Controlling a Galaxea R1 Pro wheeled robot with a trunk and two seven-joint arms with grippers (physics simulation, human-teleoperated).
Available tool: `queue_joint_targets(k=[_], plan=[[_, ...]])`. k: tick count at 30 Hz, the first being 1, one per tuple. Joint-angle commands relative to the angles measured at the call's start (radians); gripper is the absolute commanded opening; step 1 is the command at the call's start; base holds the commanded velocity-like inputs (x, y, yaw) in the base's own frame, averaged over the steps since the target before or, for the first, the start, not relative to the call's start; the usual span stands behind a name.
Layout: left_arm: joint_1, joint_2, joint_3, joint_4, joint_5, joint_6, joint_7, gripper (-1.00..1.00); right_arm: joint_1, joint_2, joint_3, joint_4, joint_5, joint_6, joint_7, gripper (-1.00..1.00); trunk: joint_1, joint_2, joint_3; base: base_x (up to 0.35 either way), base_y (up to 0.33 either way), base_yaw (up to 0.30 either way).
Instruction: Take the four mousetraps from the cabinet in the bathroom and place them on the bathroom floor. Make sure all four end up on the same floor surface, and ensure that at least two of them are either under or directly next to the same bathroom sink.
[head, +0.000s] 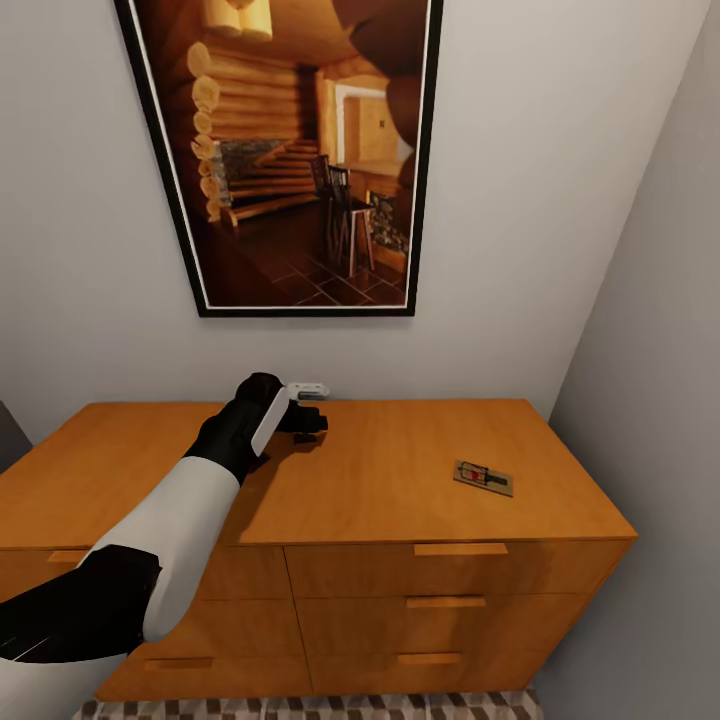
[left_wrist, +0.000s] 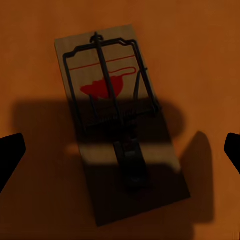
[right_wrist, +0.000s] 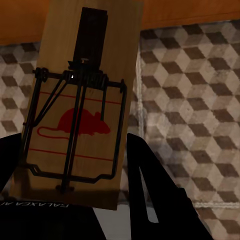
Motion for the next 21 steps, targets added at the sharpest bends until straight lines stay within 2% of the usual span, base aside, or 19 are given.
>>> queue_joint_targets(k=[1,21], plan=[[-0.001,0.000,-0.003,-0.001,0.010,0.003,0.009,1.00,-0.001,0.000,-0.008,0.001,-0.005,-0.002,0.010,-1.00,0.000,-0.001,-0.002,0.000,0.000,0.000],[-0.001,0.000,-0.003,0.024,0.010,0.002,0.009,1.00,-0.001,0.000,-0.008,0.001,-0.005,-0.002,0.011,-1.00,0.000,-0.001,-0.018,0.000,0.000,0.000]])
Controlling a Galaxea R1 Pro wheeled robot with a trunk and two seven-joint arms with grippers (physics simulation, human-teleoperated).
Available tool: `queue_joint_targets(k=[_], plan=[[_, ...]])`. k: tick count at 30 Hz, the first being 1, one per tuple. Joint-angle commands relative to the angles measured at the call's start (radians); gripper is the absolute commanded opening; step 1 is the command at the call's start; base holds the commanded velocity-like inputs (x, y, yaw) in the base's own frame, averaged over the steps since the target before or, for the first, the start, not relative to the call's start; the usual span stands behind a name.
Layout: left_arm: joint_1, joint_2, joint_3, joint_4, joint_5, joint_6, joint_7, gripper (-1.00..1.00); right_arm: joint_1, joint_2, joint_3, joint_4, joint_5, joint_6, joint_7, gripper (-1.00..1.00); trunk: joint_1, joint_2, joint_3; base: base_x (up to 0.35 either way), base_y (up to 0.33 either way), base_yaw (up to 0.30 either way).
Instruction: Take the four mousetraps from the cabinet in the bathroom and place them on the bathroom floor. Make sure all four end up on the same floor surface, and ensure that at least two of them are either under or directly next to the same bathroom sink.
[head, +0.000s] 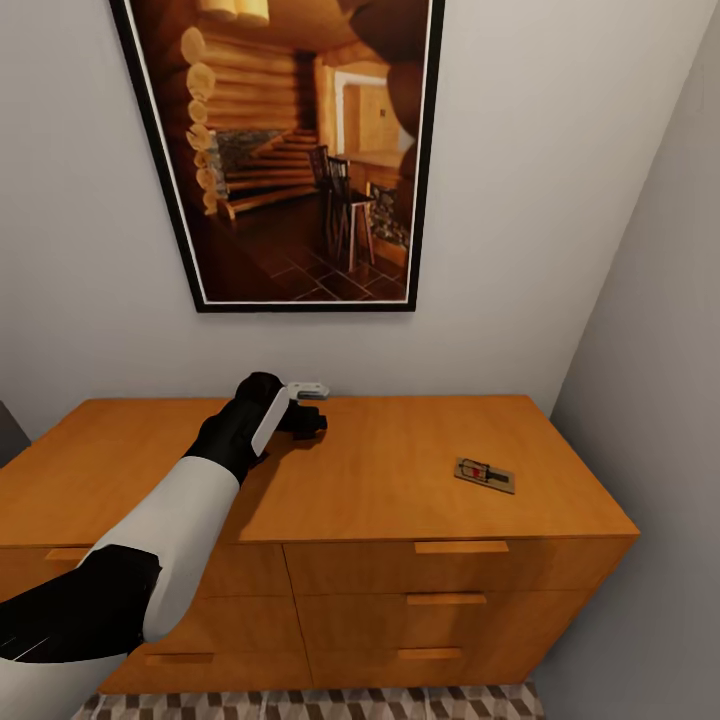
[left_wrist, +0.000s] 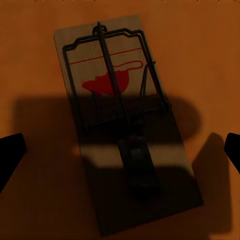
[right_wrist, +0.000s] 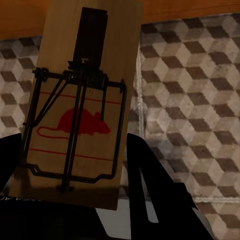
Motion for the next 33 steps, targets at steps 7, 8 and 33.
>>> queue_joint_targets(k=[7,8,33], plan=[[0.000,0.001,-0.002,0.037,0.021,0.003,0.009,1.00,-0.001,0.000,-0.008,0.001,-0.005,-0.002,0.010,-1.00,0.000,0.000,-0.001,0.000,0.000,0.000],[0.000,0.001,-0.002,0.038,0.021,0.003,0.009,1.00,-0.001,0.000,-0.008,0.001,-0.005,-0.002,0.010,-1.00,0.000,0.000,-0.001,0.000,0.000,0.000],[0.000,0.001,-0.002,0.071,0.020,0.001,0.011,1.00,-0.001,0.000,-0.008,0.001,-0.005,-0.002,0.010,-1.00,0.000,0.000,-0.002,0.000,0.000,0.000]])
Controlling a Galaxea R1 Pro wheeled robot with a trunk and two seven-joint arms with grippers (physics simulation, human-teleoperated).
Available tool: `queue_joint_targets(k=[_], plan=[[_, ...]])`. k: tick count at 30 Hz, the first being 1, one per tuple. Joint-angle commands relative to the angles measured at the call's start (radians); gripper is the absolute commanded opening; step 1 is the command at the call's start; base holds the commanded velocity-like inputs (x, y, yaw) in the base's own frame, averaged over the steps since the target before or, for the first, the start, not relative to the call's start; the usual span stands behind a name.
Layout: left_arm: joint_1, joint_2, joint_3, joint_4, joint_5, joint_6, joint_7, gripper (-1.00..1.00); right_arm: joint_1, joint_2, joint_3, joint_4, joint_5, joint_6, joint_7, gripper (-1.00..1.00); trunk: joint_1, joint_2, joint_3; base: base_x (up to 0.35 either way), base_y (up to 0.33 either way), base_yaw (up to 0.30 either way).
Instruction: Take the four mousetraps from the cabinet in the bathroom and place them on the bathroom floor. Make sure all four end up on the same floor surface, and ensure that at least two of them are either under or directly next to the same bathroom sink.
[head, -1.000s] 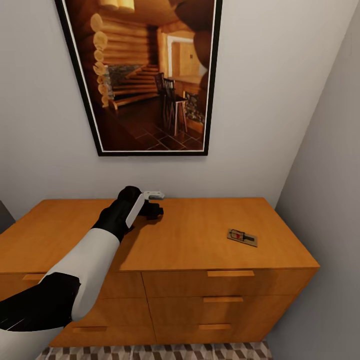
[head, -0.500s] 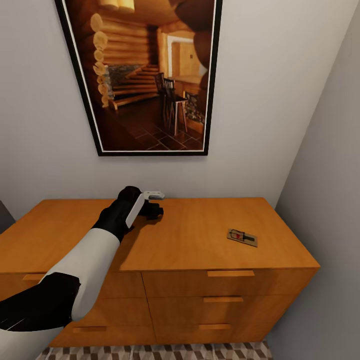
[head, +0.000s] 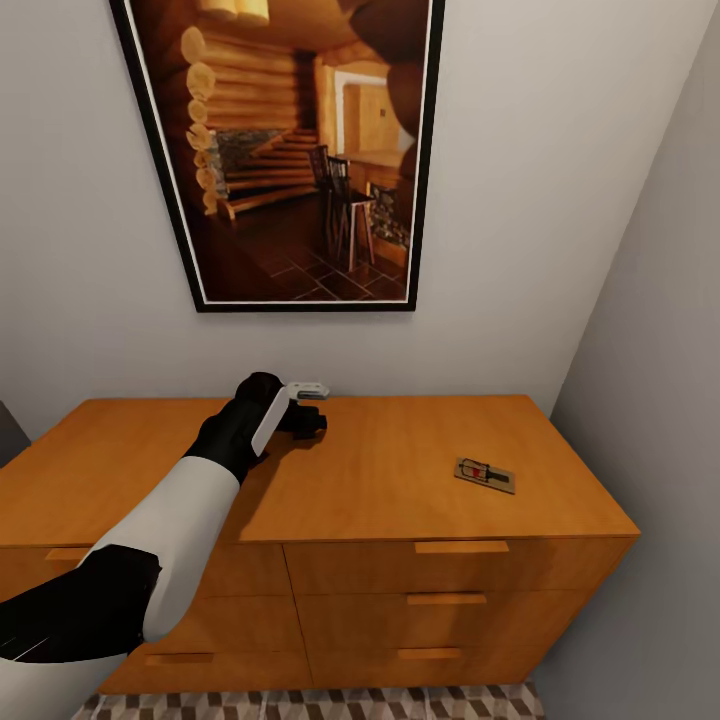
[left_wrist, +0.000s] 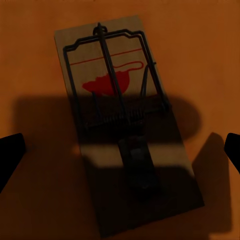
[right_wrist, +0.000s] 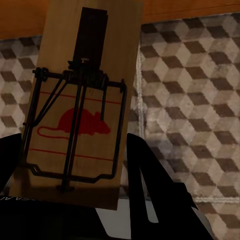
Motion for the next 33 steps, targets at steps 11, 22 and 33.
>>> queue_joint_targets(k=[11,22,33], plan=[[0.000,0.001,-0.002,0.076,0.019,0.003,0.009,1.00,-0.001,-0.001,-0.008,0.001,-0.005,-0.003,0.011,-1.00,0.000,0.000,-0.003,0.000,0.000,0.000],[0.000,0.001,-0.002,0.076,0.019,0.003,0.009,-1.00,-0.001,-0.002,-0.008,0.001,-0.005,-0.003,0.011,-1.00,0.000,0.000,-0.003,0.000,0.000,0.000],[0.000,0.001,-0.002,0.089,0.019,0.003,0.009,-1.00,-0.001,-0.002,-0.008,0.001,-0.005,-0.003,0.011,-1.00,0.000,0.000,-0.003,0.000,0.000,0.000]])
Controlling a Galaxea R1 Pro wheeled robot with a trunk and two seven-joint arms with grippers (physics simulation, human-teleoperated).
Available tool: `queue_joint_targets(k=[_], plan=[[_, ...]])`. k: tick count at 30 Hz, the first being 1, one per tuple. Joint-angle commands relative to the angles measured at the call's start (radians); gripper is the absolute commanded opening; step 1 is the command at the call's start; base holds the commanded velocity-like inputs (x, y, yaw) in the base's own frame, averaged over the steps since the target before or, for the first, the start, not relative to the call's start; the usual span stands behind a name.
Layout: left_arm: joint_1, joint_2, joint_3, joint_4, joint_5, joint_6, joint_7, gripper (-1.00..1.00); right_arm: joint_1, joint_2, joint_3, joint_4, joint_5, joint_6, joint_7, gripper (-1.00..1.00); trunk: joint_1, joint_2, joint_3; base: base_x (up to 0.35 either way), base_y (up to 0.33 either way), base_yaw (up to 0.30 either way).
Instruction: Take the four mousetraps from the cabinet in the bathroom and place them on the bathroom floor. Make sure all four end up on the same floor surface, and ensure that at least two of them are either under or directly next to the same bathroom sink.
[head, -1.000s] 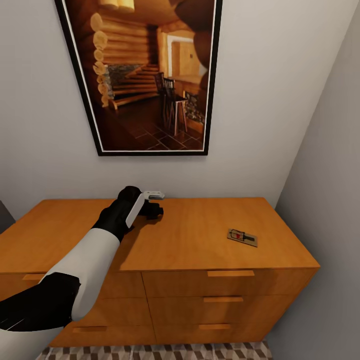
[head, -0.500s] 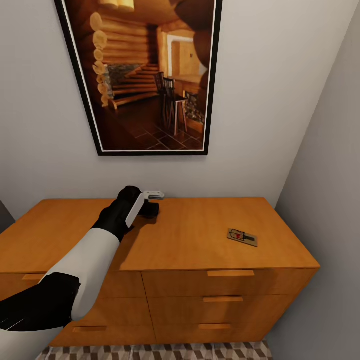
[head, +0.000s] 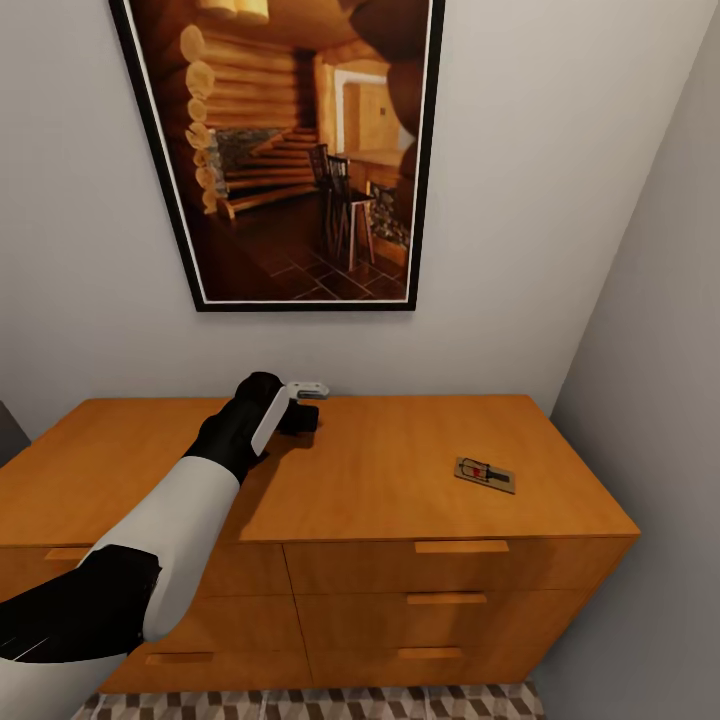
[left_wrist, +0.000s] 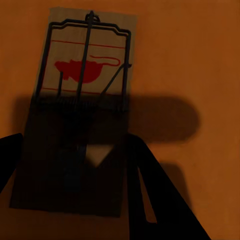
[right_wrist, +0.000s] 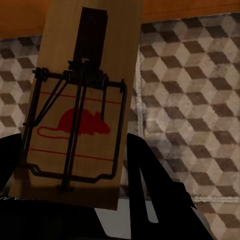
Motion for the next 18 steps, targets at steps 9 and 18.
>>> queue_joint_targets(k=[9,18], plan=[[0.000,0.001,-0.002,0.083,0.016,0.004,0.007,-1.00,-0.001,0.000,-0.008,0.001,-0.005,-0.002,0.011,-1.00,0.000,0.000,-0.001,0.000,0.000,0.000],[0.000,0.001,-0.001,0.004,0.016,0.006,0.007,-1.00,-0.001,0.000,-0.008,0.001,-0.005,-0.002,0.010,-1.00,0.000,0.000,-0.001,0.000,0.000,0.000]])
